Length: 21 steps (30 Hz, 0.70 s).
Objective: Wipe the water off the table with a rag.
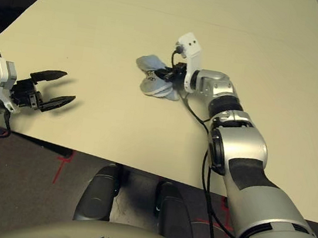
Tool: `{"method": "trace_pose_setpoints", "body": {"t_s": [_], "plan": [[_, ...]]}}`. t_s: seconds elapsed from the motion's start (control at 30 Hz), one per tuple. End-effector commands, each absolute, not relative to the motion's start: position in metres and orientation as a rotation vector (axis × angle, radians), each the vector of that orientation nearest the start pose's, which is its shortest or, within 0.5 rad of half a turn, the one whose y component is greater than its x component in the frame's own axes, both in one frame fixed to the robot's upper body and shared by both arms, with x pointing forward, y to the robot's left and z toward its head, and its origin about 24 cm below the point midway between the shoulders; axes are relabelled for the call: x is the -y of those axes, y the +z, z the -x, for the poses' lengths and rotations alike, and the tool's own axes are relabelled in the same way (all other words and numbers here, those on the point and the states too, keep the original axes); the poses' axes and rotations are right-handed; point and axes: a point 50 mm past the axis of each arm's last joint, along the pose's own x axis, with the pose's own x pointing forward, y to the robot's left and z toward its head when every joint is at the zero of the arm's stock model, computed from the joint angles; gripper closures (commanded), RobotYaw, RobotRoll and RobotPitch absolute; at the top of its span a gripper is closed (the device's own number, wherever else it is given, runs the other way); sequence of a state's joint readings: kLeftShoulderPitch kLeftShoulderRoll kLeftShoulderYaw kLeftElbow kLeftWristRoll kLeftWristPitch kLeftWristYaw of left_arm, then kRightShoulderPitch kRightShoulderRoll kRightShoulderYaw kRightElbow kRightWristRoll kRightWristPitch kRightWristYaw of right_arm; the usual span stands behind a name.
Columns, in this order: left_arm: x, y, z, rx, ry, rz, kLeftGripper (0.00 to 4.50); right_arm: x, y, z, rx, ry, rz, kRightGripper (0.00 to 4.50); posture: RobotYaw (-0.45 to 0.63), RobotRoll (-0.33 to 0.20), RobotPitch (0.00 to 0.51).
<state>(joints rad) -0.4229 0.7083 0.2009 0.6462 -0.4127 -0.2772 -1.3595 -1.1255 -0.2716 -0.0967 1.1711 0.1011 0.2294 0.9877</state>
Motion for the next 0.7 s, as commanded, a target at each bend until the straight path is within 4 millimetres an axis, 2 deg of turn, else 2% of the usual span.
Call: {"method": "trace_pose_setpoints", "body": {"t_s": [0.03, 0.2, 0.37, 0.57, 0.7], "plan": [[-0.297, 0.117, -0.286, 0.040, -0.977, -0.321, 0.00, 0.147, 0.162, -0.399, -0.208, 0.935, -0.137, 4.39, 0.23, 0.000, 0.194], [-0.294, 0.118, -0.290, 0.045, -0.985, -0.323, 0.00, 0.160, 0.191, -0.398, -0.134, 0.956, -0.184, 4.39, 0.21, 0.000, 0.196], [-0.294, 0.119, -0.291, 0.049, -0.990, -0.322, 0.00, 0.205, 0.208, -0.392, -0.147, 0.838, -0.092, 4.39, 0.20, 0.000, 0.199], [-0.292, 0.117, -0.290, 0.048, -0.991, -0.318, 0.00, 0.260, 0.216, -0.373, -0.194, 0.704, -0.026, 4.39, 0.19, 0.000, 0.201], [-0.289, 0.116, -0.291, 0.050, -0.996, -0.311, 0.00, 0.279, 0.206, -0.361, -0.249, 0.651, -0.028, 4.39, 0.17, 0.000, 0.199]]}}
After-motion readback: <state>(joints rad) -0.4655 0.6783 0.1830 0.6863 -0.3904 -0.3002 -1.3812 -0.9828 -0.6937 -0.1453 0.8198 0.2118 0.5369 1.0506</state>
